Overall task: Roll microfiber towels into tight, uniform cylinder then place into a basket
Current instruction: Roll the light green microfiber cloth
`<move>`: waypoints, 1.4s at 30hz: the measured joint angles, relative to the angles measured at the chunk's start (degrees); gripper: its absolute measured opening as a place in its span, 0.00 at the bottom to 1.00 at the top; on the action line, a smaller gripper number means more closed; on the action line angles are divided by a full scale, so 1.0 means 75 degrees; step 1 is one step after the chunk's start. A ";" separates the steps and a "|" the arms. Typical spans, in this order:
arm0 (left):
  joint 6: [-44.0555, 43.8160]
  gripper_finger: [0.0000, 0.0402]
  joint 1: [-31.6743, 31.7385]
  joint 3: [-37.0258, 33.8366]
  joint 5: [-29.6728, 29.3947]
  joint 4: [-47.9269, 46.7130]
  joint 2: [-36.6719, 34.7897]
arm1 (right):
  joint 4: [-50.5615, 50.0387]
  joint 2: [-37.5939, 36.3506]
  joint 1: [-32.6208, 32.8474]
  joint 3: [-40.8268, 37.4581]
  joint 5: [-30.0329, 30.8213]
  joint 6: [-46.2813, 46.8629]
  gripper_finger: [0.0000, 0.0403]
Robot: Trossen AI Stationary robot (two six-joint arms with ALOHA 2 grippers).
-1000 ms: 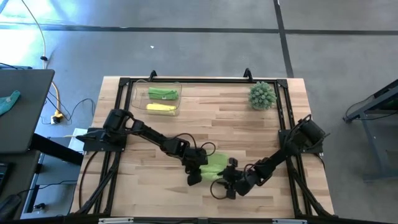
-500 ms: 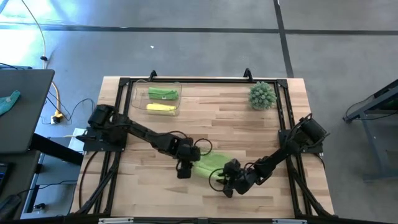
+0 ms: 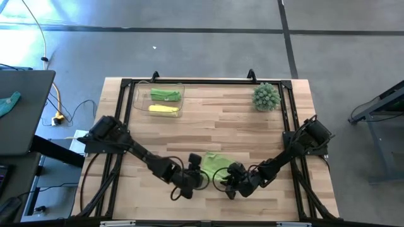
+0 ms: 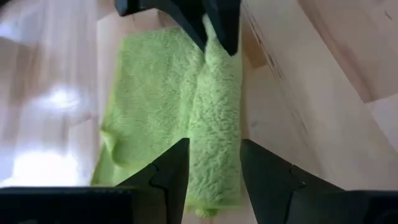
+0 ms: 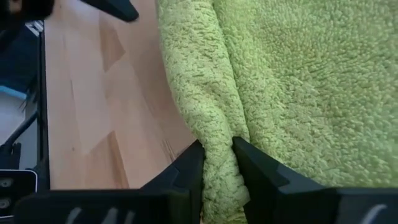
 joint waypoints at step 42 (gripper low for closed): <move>-0.6483 0.07 0.1661 0.0000 0.5029 -0.0139 0.0629 | 0.0434 -0.2053 0.0689 -0.0041 -0.1437 -0.6134 0.38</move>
